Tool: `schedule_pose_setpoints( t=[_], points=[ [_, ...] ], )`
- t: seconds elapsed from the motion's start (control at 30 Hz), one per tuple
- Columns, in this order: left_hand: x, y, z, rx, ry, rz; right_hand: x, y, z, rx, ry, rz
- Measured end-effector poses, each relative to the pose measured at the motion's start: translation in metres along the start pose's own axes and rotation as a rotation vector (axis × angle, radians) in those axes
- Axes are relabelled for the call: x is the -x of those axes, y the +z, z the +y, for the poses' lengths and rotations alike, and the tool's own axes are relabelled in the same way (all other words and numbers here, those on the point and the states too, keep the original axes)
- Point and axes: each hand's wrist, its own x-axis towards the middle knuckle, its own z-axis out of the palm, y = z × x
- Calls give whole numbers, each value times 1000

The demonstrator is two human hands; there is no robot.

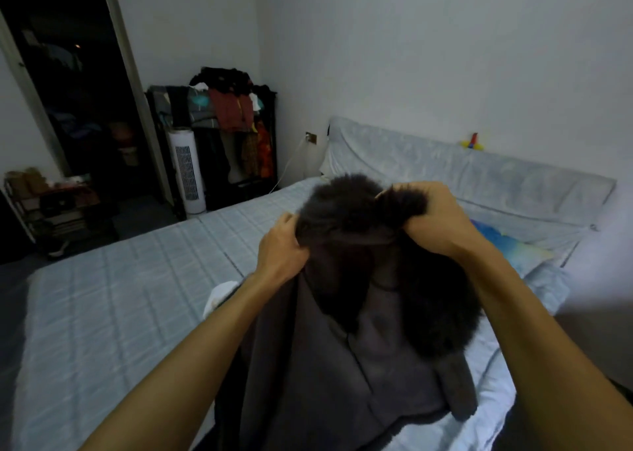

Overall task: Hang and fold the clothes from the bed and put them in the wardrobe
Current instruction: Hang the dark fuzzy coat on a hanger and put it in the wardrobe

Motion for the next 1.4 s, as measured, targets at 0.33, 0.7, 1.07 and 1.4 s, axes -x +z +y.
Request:
schedule_pose_setpoints(
  t=[0.33,0.7,1.07,1.4],
  points=[
    [-18,-81,100,-415,216,345,-12,16,-7,559,-22,417],
    [88,-16,26,159,79,-39,17,93,-7,339,4,312],
    [201,84,-41,-208,-347,92,33,102,-18,334,93,361],
    [131,84,-66,377,-557,-173,58,76,18,321,144,364]
  ],
)
